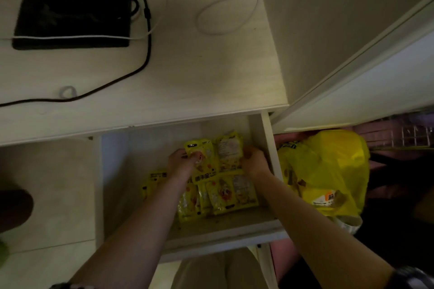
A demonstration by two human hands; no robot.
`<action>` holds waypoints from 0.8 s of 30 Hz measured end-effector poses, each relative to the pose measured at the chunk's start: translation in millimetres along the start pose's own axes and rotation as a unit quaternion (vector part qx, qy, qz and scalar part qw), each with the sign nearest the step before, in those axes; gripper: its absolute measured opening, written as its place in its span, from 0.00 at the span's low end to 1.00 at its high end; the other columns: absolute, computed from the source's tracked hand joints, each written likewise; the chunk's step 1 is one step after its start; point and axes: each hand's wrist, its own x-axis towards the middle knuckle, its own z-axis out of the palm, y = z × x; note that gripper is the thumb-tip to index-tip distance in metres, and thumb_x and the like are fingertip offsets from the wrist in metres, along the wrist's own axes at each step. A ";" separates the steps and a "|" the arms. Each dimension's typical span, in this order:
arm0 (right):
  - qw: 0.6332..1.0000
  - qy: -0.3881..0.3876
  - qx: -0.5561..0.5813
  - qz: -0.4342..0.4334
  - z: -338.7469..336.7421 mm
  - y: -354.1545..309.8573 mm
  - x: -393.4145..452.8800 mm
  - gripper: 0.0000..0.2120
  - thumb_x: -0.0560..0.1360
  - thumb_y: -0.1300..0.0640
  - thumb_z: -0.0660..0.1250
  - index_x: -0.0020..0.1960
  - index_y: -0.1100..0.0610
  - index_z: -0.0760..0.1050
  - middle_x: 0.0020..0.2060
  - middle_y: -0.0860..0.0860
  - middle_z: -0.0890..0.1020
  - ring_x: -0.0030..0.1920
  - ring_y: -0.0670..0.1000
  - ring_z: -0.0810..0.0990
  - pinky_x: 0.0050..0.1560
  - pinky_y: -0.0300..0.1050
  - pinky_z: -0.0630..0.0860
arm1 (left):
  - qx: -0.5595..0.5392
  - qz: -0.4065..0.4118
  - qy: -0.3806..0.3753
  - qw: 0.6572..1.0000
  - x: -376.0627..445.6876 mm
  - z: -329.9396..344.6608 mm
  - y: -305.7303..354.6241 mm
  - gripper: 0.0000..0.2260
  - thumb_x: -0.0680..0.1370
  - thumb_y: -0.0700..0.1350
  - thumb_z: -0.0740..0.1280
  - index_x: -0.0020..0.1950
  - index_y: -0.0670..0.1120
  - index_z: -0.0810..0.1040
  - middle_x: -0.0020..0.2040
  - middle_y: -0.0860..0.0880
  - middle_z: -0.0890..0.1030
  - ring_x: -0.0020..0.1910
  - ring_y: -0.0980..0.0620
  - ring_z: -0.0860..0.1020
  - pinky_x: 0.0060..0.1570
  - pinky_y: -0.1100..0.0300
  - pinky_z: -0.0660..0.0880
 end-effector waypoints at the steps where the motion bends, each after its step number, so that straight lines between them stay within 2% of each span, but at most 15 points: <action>1: 1.000 -0.001 -0.006 0.004 -0.8 2.0 -1.1 0.15 0.77 0.68 0.58 0.62 0.63 0.74 0.55 0.60 0.80 0.55 0.59 0.78 0.49 0.46 0.74 | 0.008 0.002 0.001 1.000 0.0 -1.4 -0.1 0.12 0.74 0.42 0.72 0.55 0.40 0.79 0.52 0.45 0.80 0.48 0.47 0.77 0.44 0.58 0.69; 6: 0.998 -0.014 -0.058 0.031 -3.3 6.5 -13.4 0.12 0.78 0.62 0.60 0.59 0.65 0.73 0.55 0.61 0.79 0.56 0.60 0.78 0.51 0.48 0.74 | 0.028 -0.013 -0.006 1.000 -5.8 -21.9 -0.9 0.16 0.73 0.36 0.71 0.60 0.41 0.78 0.58 0.42 0.80 0.57 0.44 0.78 0.54 0.56 0.75; 9: 0.994 -0.027 -0.103 0.030 -6.4 7.0 -29.7 0.11 0.78 0.61 0.60 0.59 0.64 0.72 0.55 0.60 0.79 0.54 0.59 0.78 0.49 0.47 0.73 | 0.022 -0.024 -0.008 0.999 -16.8 -39.7 -2.9 0.15 0.74 0.37 0.69 0.60 0.43 0.78 0.57 0.42 0.80 0.55 0.43 0.79 0.54 0.54 0.76; 13: 0.992 -0.044 -0.117 0.003 -13.7 7.3 -57.0 0.06 0.77 0.60 0.60 0.51 0.62 0.73 0.46 0.55 0.77 0.44 0.54 0.76 0.47 0.48 0.75 | 0.025 -0.019 -0.008 0.999 -41.8 -60.6 -3.8 0.12 0.73 0.39 0.71 0.55 0.47 0.79 0.55 0.43 0.82 0.50 0.45 0.80 0.54 0.53 0.78; 14: 0.991 -0.047 -0.127 -0.006 -15.0 8.3 -62.7 0.09 0.77 0.59 0.60 0.52 0.63 0.74 0.45 0.55 0.78 0.44 0.54 0.76 0.48 0.49 0.77 | 0.033 -0.004 -0.003 0.999 -50.0 -65.0 -5.2 0.11 0.74 0.39 0.70 0.56 0.46 0.79 0.55 0.43 0.82 0.48 0.46 0.80 0.51 0.56 0.79; 15: 0.990 -0.049 -0.133 -0.013 -16.7 7.9 -70.8 0.11 0.78 0.58 0.59 0.53 0.63 0.76 0.46 0.55 0.79 0.44 0.54 0.78 0.49 0.50 0.78 | 0.055 0.016 0.003 0.998 -60.6 -69.7 -6.2 0.11 0.75 0.38 0.69 0.57 0.44 0.78 0.54 0.44 0.81 0.44 0.48 0.80 0.43 0.62 0.79; 16: 0.988 -0.051 -0.140 -0.025 -17.7 7.6 -78.3 0.12 0.78 0.57 0.58 0.54 0.62 0.76 0.48 0.55 0.81 0.45 0.55 0.79 0.50 0.50 0.78 | 0.078 0.038 0.009 0.996 -71.1 -74.1 -8.4 0.11 0.76 0.37 0.68 0.58 0.42 0.78 0.52 0.45 0.81 0.39 0.52 0.79 0.34 0.67 0.77; 17: 0.986 -0.050 -0.153 -0.038 -18.3 6.8 -86.4 0.12 0.78 0.56 0.58 0.55 0.61 0.76 0.50 0.56 0.81 0.46 0.55 0.79 0.50 0.49 0.79 | 0.095 0.059 0.015 0.994 -80.7 -78.6 -11.9 0.11 0.76 0.38 0.67 0.59 0.42 0.77 0.52 0.46 0.80 0.37 0.55 0.77 0.30 0.68 0.75; 21: 0.971 -0.052 -0.203 -0.116 -14.7 3.6 -121.2 0.16 0.80 0.55 0.57 0.65 0.59 0.66 0.53 0.57 0.78 0.47 0.55 0.76 0.45 0.44 0.73 | 0.073 0.078 0.038 0.994 -120.3 -97.6 -24.7 0.10 0.76 0.42 0.68 0.57 0.44 0.79 0.50 0.46 0.81 0.43 0.51 0.78 0.39 0.59 0.76; 24: 0.951 -0.060 -0.240 -0.187 -1.9 3.6 -144.5 0.18 0.80 0.55 0.58 0.67 0.60 0.63 0.58 0.58 0.77 0.55 0.58 0.77 0.49 0.47 0.76 | 0.002 0.065 0.050 0.997 -148.5 -111.6 -33.9 0.11 0.75 0.43 0.70 0.57 0.44 0.79 0.50 0.45 0.81 0.48 0.47 0.80 0.45 0.56 0.76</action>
